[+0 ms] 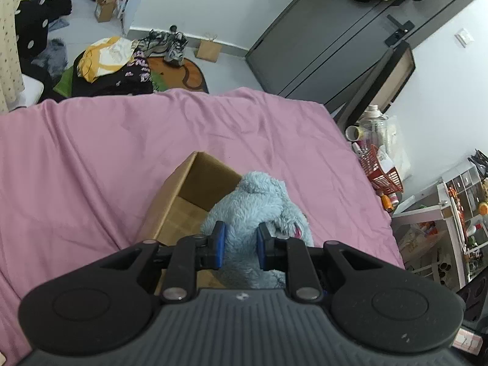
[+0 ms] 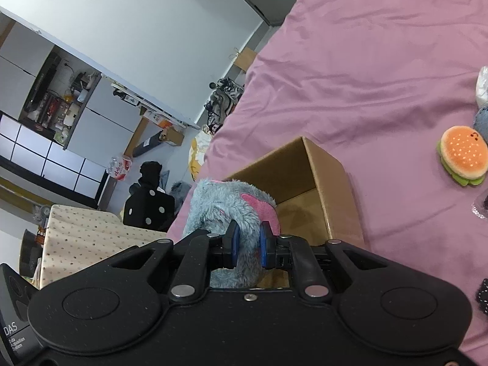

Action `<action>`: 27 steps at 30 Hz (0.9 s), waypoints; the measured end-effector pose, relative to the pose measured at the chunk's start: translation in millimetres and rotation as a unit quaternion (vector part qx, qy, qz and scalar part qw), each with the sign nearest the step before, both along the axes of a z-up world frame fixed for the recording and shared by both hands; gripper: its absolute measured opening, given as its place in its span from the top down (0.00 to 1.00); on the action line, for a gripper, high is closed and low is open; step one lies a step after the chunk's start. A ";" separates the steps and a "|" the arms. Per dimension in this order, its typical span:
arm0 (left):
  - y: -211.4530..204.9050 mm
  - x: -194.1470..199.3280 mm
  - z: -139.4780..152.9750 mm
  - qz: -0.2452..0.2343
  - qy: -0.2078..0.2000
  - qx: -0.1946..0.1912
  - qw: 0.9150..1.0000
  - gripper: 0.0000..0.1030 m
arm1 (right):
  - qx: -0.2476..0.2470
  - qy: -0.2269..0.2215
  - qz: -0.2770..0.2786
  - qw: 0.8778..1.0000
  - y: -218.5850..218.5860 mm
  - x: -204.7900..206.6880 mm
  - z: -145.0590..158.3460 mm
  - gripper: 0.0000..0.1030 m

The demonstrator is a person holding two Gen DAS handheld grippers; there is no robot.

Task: Organize soft objects
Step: 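Lift the grey plush and carry it over the cardboard box, then lower the grey plush into the box and open both grippers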

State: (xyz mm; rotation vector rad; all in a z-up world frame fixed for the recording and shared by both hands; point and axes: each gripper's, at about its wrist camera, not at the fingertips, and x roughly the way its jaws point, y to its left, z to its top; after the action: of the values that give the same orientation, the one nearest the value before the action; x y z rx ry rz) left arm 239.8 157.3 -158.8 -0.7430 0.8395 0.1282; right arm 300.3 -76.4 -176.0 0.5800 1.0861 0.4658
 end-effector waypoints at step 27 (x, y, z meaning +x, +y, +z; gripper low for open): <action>12.8 14.5 -21.7 0.043 0.054 0.007 0.998 0.72 | 0.005 0.022 0.013 1.000 5.5 2.2 1.8 0.71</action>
State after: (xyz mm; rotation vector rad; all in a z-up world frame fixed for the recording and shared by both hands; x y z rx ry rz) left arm 254.2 170.0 -180.5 -0.7644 0.9083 0.2531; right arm 302.4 -70.9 -174.2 0.5882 1.1352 0.4829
